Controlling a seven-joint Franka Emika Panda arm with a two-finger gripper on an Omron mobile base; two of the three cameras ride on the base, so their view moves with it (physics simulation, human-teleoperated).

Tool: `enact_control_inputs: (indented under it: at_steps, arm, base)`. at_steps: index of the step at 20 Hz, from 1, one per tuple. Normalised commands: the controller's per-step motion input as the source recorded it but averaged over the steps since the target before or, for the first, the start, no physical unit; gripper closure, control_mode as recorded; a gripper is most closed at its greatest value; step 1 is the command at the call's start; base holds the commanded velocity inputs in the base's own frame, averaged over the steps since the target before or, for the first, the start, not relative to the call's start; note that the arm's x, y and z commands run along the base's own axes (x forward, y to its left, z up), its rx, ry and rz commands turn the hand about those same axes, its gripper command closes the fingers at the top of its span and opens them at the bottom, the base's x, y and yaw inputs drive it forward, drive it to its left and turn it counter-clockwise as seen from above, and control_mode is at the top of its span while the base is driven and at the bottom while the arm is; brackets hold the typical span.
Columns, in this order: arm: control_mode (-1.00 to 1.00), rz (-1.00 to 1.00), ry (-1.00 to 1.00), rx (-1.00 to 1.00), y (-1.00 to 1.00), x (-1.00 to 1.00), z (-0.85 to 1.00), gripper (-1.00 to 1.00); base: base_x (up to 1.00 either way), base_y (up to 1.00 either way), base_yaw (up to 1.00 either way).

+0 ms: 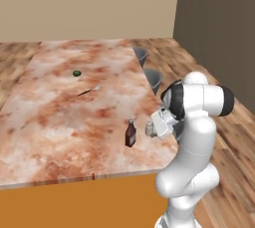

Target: Move the ketchup and shaker from the cabinet to the dining counter.

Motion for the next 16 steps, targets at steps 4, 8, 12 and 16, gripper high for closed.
enact_control_inputs:
  at_steps: [4,8,12,16]
  arm:
    - [-1.00,0.00,-0.02,0.00,0.26,0.28,-0.25,1.00]
    - [-1.00,0.00,-0.01,0.00,0.30,0.11,-0.35,1.00]
    - [-1.00,0.00,-0.01,0.00,0.31,0.00,-0.39,-1.00]
    - [-1.00,0.00,0.00,0.00,0.12,0.00,-0.20,-1.00]
  base:
    - [0.00,0.00,0.00]
    - [0.00,0.00,0.00]
    - [0.00,0.00,0.00]
    - [0.00,0.00,0.00]
